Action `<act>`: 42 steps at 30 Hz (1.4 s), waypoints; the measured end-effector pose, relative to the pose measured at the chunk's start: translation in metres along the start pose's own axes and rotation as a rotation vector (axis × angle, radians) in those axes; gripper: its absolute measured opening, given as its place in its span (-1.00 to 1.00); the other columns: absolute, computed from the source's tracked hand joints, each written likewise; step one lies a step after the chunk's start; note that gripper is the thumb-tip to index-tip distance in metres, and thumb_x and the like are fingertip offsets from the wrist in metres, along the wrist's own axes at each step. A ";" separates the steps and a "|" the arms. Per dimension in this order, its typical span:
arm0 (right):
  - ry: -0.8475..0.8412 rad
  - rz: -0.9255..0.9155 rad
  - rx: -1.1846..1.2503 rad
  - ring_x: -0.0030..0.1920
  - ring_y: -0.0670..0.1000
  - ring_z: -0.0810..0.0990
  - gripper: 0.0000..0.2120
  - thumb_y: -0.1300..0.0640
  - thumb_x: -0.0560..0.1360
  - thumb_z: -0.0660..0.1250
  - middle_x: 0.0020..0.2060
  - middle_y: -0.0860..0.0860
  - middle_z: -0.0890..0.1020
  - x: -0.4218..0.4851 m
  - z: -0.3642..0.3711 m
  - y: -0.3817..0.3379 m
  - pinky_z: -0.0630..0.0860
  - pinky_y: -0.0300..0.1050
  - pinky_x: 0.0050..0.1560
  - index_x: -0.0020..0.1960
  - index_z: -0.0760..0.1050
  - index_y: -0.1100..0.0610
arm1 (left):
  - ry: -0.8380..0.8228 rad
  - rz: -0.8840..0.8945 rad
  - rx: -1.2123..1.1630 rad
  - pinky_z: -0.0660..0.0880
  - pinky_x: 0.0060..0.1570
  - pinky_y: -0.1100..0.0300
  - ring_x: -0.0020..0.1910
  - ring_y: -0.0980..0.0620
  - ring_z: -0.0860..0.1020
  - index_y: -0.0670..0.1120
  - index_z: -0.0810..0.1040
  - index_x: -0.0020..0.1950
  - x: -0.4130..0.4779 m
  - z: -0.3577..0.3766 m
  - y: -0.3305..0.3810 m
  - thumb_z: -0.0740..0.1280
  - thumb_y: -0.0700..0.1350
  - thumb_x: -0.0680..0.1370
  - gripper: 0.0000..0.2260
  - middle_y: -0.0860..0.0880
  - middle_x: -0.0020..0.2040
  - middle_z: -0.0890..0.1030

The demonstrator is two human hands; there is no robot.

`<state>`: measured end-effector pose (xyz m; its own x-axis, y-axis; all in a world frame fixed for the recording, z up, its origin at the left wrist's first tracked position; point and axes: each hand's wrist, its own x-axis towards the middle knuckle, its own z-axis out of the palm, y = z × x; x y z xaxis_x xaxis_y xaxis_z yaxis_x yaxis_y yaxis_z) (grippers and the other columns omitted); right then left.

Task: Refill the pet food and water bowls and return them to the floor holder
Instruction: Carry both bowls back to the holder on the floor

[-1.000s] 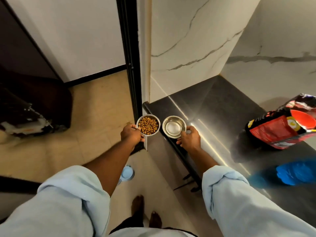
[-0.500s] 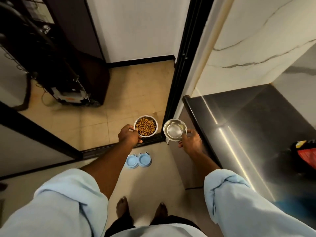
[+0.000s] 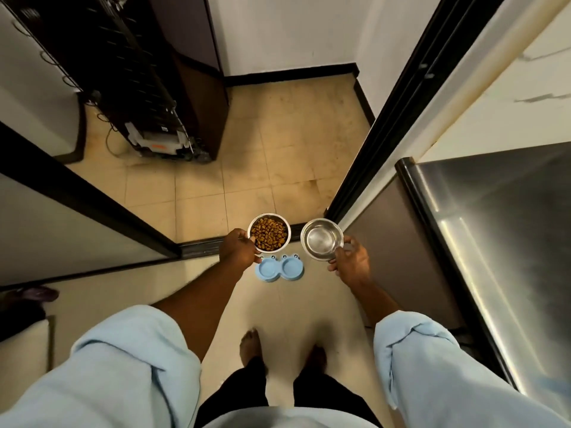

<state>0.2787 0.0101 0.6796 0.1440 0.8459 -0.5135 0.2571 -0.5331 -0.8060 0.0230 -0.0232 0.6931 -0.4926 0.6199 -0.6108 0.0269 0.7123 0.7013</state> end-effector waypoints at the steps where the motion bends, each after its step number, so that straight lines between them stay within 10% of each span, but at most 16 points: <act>1: -0.002 0.011 0.014 -0.52 -0.02 0.58 -0.80 0.24 0.67 0.27 -0.32 0.16 0.64 0.004 0.006 0.003 0.43 -0.26 -0.56 0.28 0.48 0.24 | -0.002 -0.003 0.015 0.30 -0.68 0.34 -0.54 -0.06 0.59 -0.12 0.46 0.04 0.006 -0.001 -0.004 0.31 -0.20 0.70 -0.94 -0.28 -0.10 0.66; 17: 0.015 -0.091 -0.074 -0.51 -0.03 0.62 -0.85 0.20 0.67 0.30 -0.40 0.05 0.68 0.124 0.078 0.140 0.47 -0.25 -0.49 0.24 0.48 0.14 | -0.002 -0.109 0.016 0.53 -0.24 0.08 -0.41 -0.15 0.62 -0.12 0.48 0.03 0.144 0.055 -0.137 0.35 -0.20 0.68 -0.93 -0.28 -0.12 0.69; 42: -0.050 0.010 -0.259 -0.35 0.18 0.66 -0.80 0.21 0.67 0.26 -0.28 0.25 0.70 0.326 0.205 0.405 0.65 0.15 -0.14 0.28 0.51 0.13 | 0.088 -0.285 -0.040 0.44 -0.50 0.29 -0.55 0.05 0.61 -0.06 0.52 0.02 0.363 0.189 -0.384 0.38 -0.11 0.65 -0.94 -0.22 -0.08 0.75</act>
<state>0.2343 0.0669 0.1258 0.1023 0.8354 -0.5400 0.4929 -0.5141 -0.7019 -0.0015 -0.0097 0.1324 -0.5486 0.3651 -0.7521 -0.1567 0.8387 0.5215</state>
